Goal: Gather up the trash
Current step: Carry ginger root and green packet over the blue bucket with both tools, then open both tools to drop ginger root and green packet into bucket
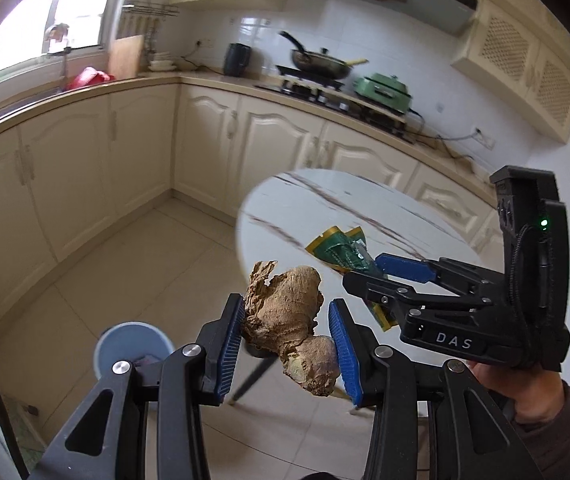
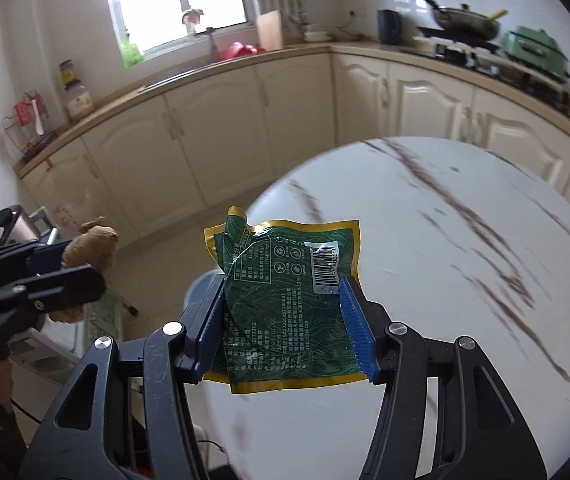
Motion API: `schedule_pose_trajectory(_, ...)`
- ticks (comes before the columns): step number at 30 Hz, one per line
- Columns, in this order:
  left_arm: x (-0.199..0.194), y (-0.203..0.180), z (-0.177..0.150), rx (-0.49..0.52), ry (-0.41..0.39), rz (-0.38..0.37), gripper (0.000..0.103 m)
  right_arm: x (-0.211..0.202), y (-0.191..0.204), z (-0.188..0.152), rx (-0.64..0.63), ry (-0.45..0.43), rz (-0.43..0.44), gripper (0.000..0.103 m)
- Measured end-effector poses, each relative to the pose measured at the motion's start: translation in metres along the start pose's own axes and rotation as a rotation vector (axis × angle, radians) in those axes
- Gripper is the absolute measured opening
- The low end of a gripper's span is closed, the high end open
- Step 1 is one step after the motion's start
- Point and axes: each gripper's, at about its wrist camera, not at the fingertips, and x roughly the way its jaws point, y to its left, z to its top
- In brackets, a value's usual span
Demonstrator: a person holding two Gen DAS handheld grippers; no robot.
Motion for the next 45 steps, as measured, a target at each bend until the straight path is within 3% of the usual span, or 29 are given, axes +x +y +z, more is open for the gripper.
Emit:
schedule_pose_trajectory(5,-0.025,0.070,-0.004,-0.069,-0.024,0.120,0.039,0.052,0.061,0.031,-0.032,-0.005,0.105,0.053)
schedule_pose_trajectory(10,-0.025,0.141,-0.015,-0.141,-0.006,0.225,0.039,0.127,0.116,0.052,-0.062,0.035,0.177,0.054)
schedule_pose_trajectory(17,0.045,0.228,-0.050,-0.253,0.131,0.286,0.039,0.264,0.152,0.034,-0.039,0.196,0.224,0.054)
schedule_pose_trajectory(24,0.158,0.295,-0.095,-0.339,0.304,0.274,0.039,0.401,0.131,-0.023,0.032,0.379,0.201,0.054)
schedule_pose_trajectory(27,0.205,0.325,-0.116,-0.384,0.376,0.245,0.039,0.447,0.117,-0.044,0.066,0.421,0.161,0.054)
schedule_pose_trajectory(31,0.243,0.355,-0.139,-0.403,0.432,0.252,0.039,0.493,0.089,-0.069,0.183,0.464,0.194,0.055)
schedule_pose_trajectory(36,0.283,0.388,-0.148,-0.418,0.472,0.241,0.040,0.531,0.069,-0.081,0.307,0.483,0.277,0.067)
schedule_pose_trajectory(41,0.313,0.399,-0.145,-0.427,0.468,0.263,0.042,0.547,0.060,-0.086,0.341,0.486,0.296,0.078)
schedule_pose_trajectory(43,0.320,0.395,-0.147,-0.436,0.470,0.264,0.062,0.548,0.058,-0.087,0.331,0.484,0.291,0.081)
schedule_pose_trajectory(45,0.323,0.393,-0.148,-0.439,0.461,0.274,0.067,0.546,0.053,-0.086,0.332,0.485,0.292,0.081)
